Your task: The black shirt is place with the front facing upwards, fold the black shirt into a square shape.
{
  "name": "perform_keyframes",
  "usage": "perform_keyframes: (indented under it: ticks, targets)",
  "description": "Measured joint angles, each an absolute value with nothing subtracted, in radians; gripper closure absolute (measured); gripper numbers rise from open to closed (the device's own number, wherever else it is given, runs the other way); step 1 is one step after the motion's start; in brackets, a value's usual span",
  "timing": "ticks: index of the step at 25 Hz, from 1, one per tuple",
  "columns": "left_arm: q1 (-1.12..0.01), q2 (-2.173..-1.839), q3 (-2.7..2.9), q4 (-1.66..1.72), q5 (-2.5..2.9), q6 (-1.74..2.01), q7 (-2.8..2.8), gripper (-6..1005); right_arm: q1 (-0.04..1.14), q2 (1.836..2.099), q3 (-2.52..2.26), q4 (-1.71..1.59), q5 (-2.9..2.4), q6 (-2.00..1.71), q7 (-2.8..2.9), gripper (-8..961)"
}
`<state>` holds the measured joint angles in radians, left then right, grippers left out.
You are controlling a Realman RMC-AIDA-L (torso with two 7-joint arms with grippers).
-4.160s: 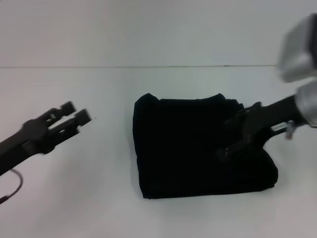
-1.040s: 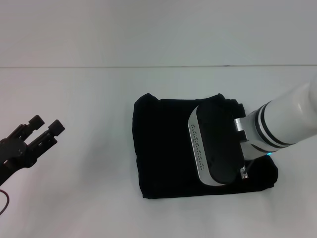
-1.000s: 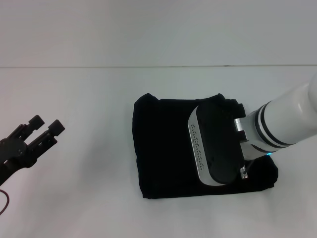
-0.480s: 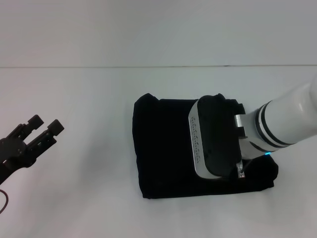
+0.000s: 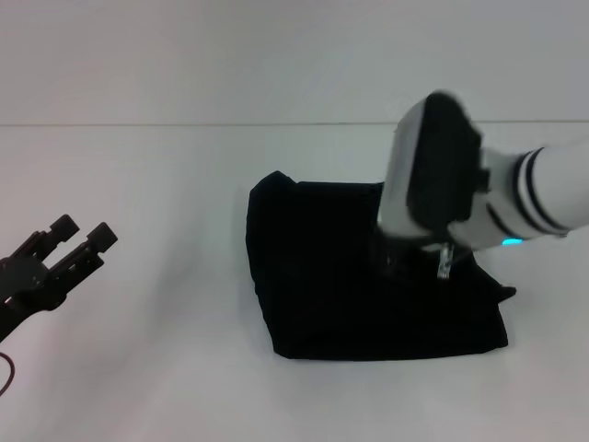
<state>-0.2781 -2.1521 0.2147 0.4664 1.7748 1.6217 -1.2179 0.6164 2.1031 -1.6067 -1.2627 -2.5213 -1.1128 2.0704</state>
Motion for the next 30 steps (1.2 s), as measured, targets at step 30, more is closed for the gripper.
perform_keyframes:
  ticks: [30]
  targets:
    - [-0.324, -2.14, 0.215, 0.469, 1.773, 1.618, -1.246, 151, 0.614, 2.096, -1.39, -1.18, -2.307, -1.265, 2.03, 891]
